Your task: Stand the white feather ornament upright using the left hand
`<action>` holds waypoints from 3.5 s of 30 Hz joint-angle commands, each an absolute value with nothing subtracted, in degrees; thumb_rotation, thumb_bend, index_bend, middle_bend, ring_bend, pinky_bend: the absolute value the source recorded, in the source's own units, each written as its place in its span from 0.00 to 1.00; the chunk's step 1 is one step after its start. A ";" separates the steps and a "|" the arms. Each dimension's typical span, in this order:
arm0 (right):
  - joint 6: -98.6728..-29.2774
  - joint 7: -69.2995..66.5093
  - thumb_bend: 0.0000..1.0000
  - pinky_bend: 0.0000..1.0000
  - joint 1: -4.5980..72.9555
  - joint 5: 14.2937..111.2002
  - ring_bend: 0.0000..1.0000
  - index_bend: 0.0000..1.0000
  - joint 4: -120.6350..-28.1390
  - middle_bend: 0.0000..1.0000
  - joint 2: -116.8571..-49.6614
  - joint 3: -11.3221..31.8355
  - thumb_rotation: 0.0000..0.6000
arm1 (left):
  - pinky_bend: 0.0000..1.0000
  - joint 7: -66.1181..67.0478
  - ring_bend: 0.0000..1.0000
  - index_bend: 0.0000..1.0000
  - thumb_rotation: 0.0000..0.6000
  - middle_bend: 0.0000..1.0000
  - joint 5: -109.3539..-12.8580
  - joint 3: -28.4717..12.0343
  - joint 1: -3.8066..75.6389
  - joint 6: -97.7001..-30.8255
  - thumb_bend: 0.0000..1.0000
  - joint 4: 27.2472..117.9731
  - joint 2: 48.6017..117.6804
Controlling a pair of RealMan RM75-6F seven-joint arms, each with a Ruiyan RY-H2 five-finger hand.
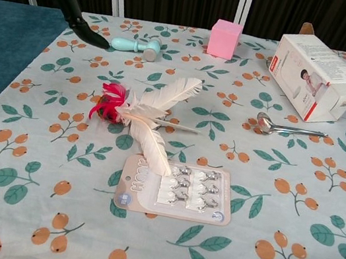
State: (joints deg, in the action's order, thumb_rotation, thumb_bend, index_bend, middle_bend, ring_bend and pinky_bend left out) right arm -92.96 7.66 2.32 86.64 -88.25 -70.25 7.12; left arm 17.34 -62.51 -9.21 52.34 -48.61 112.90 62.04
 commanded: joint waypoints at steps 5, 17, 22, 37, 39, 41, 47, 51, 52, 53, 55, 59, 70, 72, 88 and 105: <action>-93.08 7.65 0.17 0.13 2.30 86.66 0.02 0.00 -88.29 0.05 -70.20 7.18 1.00 | 0.00 18.15 0.00 0.09 1.00 0.06 -63.03 -8.58 52.27 -48.93 0.24 113.04 62.75; -92.95 8.12 0.17 0.13 2.33 86.60 0.02 0.00 -88.24 0.05 -70.39 7.11 1.00 | 0.00 25.19 0.00 0.18 1.00 0.06 -64.84 -2.69 49.30 -52.65 0.24 112.87 67.12; -92.56 8.53 0.17 0.13 2.45 86.43 0.02 0.00 -88.09 0.05 -70.64 7.04 1.00 | 0.00 27.10 0.00 0.24 1.00 0.07 -66.84 -1.65 48.41 -54.62 0.24 110.17 71.13; -91.91 9.00 0.17 0.13 2.68 85.53 0.02 0.00 -87.19 0.05 -71.19 7.31 1.00 | 0.00 30.98 0.00 0.35 1.00 0.09 -66.85 -4.14 48.10 -59.49 0.25 103.47 83.48; -91.84 8.91 0.17 0.13 2.70 85.35 0.02 0.00 -87.06 0.05 -71.20 7.39 1.00 | 0.00 31.86 0.00 0.37 1.00 0.09 -66.11 -4.64 48.35 -59.69 0.27 102.77 84.86; -91.74 8.87 0.17 0.13 2.71 85.22 0.02 0.00 -86.95 0.05 -71.20 7.41 1.00 | 0.00 32.21 0.00 0.40 1.00 0.10 -65.50 -4.98 48.51 -59.67 0.28 102.47 85.62; -91.64 8.78 0.17 0.13 2.75 84.89 0.02 0.00 -86.63 0.05 -71.33 7.57 1.00 | 0.00 33.78 0.00 0.44 1.00 0.12 -65.03 -5.62 48.70 -60.56 0.29 101.00 87.90; -91.56 8.80 0.17 0.13 2.79 84.77 0.02 0.00 -86.52 0.05 -71.38 7.63 1.00 | 0.00 34.62 0.00 0.48 1.00 0.14 -63.30 -6.40 49.08 -60.33 0.30 100.45 89.05; -91.56 8.81 0.17 0.13 2.79 84.74 0.02 0.00 -86.50 0.05 -71.38 7.64 1.00 | 0.00 34.95 0.00 0.49 1.00 0.14 -63.23 -6.56 49.21 -60.42 0.30 100.46 89.41; -91.58 8.80 0.17 0.13 2.78 84.71 0.02 0.00 -86.49 0.05 -71.37 7.66 1.00 | 0.00 35.26 0.00 0.50 1.00 0.14 -63.37 -6.53 49.28 -60.49 0.30 100.43 89.56; -91.63 8.70 0.17 0.13 2.76 84.60 0.02 0.00 -86.47 0.05 -71.36 7.74 1.00 | 0.00 35.93 0.00 0.52 1.00 0.15 -63.67 -6.38 49.30 -60.80 0.30 100.31 89.86; -91.59 8.54 0.17 0.13 2.78 84.57 0.02 0.00 -86.39 0.05 -71.35 7.74 1.00 | 0.00 36.78 0.00 0.53 1.00 0.16 -63.24 -6.30 49.14 -61.23 0.33 99.88 90.47; -91.74 8.24 0.17 0.13 2.77 84.50 0.02 0.00 -86.27 0.05 -71.35 7.87 1.00 | 0.00 37.06 0.00 0.53 1.00 0.16 -63.76 -5.92 49.18 -60.91 0.30 99.01 91.70; -91.75 8.17 0.17 0.13 2.76 84.50 0.02 0.00 -86.29 0.05 -71.33 7.87 1.00 | 0.00 36.93 0.00 0.54 1.00 0.16 -63.89 -5.91 49.18 -60.86 0.30 98.88 91.86; -91.75 8.00 0.17 0.13 2.74 84.31 0.02 0.00 -86.20 0.05 -71.26 7.95 1.00 | 0.00 38.59 0.00 0.58 1.00 0.19 -64.33 -6.11 49.43 -61.24 0.39 97.16 93.28; -92.07 7.73 0.17 0.13 2.63 84.46 0.02 0.00 -86.35 0.05 -71.12 7.96 1.00 | 0.00 39.30 0.00 0.64 1.00 0.24 -64.95 -6.33 48.92 -62.39 0.46 96.14 93.82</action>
State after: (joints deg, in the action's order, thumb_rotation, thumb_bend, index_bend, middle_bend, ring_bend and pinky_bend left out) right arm -92.06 7.74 2.63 84.46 -86.34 -71.12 7.96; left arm 39.25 -65.05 -6.30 48.98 -62.34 96.18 93.87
